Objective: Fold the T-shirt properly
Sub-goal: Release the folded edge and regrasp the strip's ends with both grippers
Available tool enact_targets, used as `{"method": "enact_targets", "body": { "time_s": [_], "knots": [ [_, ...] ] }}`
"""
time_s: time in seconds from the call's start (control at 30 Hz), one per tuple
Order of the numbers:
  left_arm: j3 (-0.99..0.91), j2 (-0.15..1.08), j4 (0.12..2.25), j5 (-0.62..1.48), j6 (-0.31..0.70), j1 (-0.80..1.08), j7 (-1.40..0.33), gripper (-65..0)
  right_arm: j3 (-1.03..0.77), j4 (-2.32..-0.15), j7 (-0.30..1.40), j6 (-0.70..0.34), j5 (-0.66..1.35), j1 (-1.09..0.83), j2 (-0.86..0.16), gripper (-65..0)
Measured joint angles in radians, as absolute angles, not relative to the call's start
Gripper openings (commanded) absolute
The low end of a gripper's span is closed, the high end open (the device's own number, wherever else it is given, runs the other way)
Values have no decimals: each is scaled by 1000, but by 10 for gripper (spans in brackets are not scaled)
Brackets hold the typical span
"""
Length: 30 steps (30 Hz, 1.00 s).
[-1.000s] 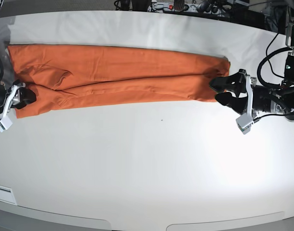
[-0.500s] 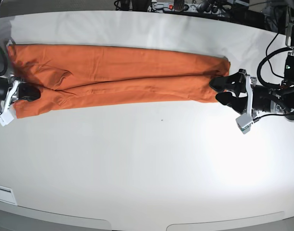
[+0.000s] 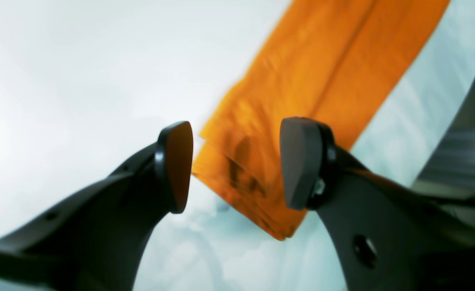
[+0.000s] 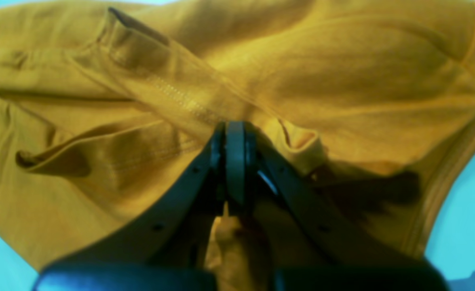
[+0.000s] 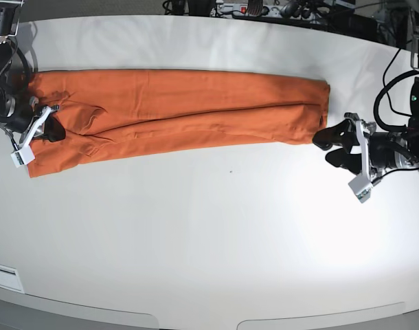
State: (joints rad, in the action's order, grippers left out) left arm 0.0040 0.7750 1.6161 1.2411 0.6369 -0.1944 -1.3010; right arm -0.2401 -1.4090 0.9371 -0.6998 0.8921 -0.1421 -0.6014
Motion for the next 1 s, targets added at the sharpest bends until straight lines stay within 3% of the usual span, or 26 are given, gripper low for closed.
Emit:
{"method": "enact_targets", "body": {
  "time_s": [0.13,0.3,0.43,0.5,0.57,0.83,1.0],
  "knots": [
    [-114,770,1616,1199,593,-194,-1303,-290,-244,-1415,917,-700,833,-143,-584,-650],
    [-252,774,1616,1226,564,-133,-1303,-290,-243,-1416,849,-572,785,-142,-575,-650],
    [-266,770,1616,1433,626,-25,-1412,-302,-242,-1420,830,-492,721,-138,-575,-650],
    [-264,752,1629,1463,654,16,-1396,-428,-242,-1420,830,-481,720,-136,-576,-650],
    [-262,741,1673,1455,665,45,-1406,-650,-242,-1420,826,-482,721,-136,-576,-650],
    [-258,670,1834,1456,675,83,-1402,-650,-244,-1420,826,-488,715,-135,-569,-650],
    [-131,648,1831,1243,675,86,-1337,-650,-244,-1419,826,-498,714,-135,-564,-650]
  ]
}}
